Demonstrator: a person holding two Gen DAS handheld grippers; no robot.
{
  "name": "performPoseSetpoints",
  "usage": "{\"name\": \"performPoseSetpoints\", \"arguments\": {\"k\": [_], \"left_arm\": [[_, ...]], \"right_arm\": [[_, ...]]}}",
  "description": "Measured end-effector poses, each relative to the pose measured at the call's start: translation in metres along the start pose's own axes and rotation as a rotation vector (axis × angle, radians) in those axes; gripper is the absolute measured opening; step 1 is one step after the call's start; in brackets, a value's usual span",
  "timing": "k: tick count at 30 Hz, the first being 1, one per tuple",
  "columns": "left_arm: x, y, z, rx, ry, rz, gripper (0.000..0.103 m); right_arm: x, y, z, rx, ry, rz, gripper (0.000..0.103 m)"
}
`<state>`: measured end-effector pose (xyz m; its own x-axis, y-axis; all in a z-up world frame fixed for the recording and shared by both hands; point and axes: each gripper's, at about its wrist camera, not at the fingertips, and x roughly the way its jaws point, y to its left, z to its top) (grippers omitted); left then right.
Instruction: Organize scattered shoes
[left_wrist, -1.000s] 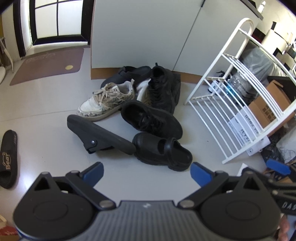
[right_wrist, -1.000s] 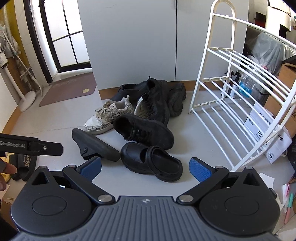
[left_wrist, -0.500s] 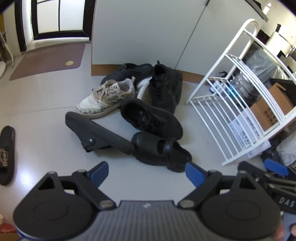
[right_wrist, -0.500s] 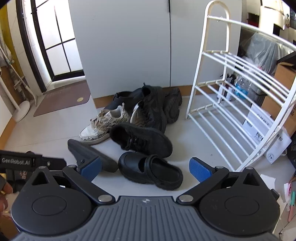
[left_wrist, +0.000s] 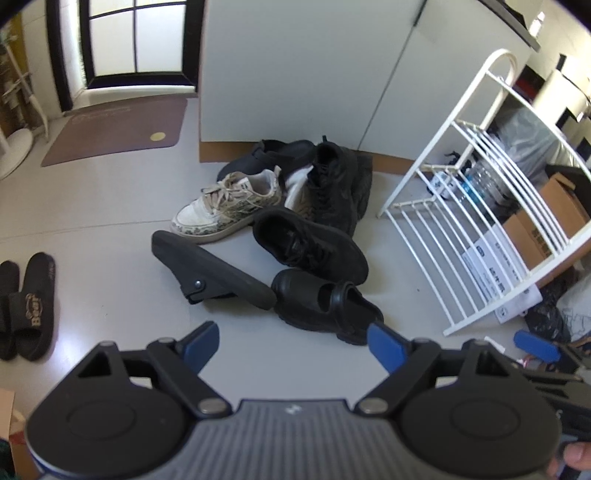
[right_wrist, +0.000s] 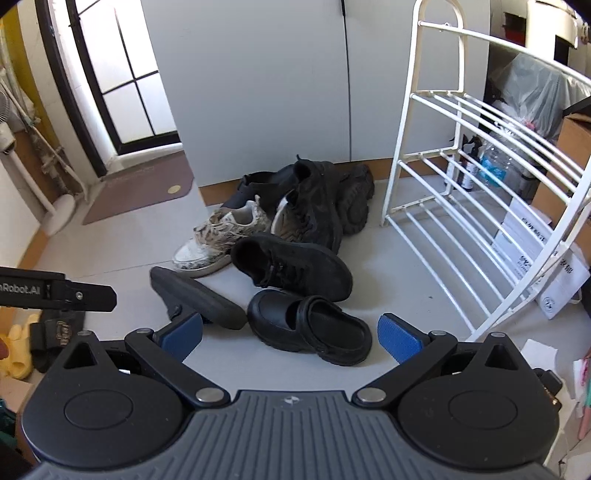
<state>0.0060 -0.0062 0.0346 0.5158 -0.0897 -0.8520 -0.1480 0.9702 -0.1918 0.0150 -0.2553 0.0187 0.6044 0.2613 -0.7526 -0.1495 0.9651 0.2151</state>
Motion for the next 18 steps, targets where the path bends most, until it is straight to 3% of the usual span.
{"name": "performPoseSetpoints", "arguments": {"k": [5, 10, 18], "left_arm": [[-0.018, -0.008, 0.002, 0.05, 0.0, 0.046, 0.09], [-0.026, -0.01, 0.006, 0.047, -0.016, 0.035, 0.09], [-0.006, -0.015, 0.02, 0.1, -0.014, 0.022, 0.091]], "right_arm": [[-0.015, -0.01, 0.004, 0.035, -0.018, 0.029, 0.103], [-0.023, -0.021, 0.004, 0.082, -0.023, 0.037, 0.103], [-0.021, -0.033, 0.009, 0.08, -0.018, 0.008, 0.103]]}}
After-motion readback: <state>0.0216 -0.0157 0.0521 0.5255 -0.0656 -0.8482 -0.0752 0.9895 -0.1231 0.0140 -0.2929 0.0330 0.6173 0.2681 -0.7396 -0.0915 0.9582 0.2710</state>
